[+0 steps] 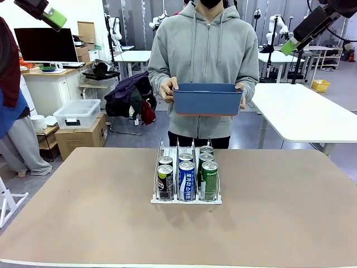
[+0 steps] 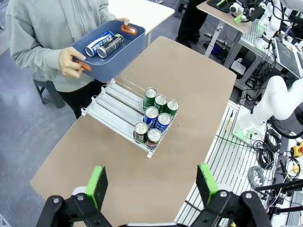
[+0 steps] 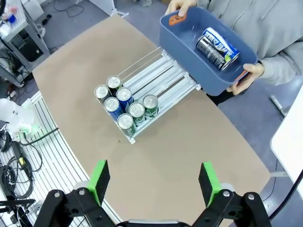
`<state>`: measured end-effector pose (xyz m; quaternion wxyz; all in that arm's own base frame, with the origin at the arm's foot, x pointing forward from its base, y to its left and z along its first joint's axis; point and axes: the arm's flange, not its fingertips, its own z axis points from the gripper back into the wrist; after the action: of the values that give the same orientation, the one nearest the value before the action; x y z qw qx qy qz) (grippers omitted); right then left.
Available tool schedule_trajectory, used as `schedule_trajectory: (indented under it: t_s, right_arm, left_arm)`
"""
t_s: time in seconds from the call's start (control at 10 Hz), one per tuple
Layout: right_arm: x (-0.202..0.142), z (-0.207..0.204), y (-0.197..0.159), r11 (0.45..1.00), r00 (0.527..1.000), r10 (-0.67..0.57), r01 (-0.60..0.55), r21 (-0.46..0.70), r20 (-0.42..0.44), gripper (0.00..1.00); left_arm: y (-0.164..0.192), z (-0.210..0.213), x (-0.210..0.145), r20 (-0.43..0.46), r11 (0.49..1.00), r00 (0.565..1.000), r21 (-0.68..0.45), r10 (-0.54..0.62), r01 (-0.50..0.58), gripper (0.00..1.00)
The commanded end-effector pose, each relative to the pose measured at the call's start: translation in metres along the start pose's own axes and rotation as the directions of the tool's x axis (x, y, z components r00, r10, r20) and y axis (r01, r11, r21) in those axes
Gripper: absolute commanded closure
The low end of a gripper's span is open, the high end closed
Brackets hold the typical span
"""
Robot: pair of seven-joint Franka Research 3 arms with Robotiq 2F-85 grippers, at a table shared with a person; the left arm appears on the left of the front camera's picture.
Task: Fill the beverage cans into the dispenser.
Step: Pick up the Ionic drink handed by the human.
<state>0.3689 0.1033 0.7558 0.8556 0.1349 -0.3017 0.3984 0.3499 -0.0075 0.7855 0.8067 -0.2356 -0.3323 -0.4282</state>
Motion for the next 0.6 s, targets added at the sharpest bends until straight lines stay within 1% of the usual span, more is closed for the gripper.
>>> schedule_trajectory:
  t_s: [0.0, 0.5]
  right_arm:
    - [0.004, 0.012, -0.002, 1.0, 1.0, 0.0, 0.0, 0.018, 0.004, 0.0]
    - [0.012, 0.019, 0.012, 1.0, 1.0, 0.006, -0.006, -0.01, 0.009, 0.0]
  left_arm:
    - [0.0, 0.0, -0.002, -0.005, 1.0, 1.0, -0.003, -0.004, 0.004, 0.0]
    - [0.0, 0.0, -0.002, -0.005, 1.0, 1.0, -0.003, -0.004, 0.004, 0.0]
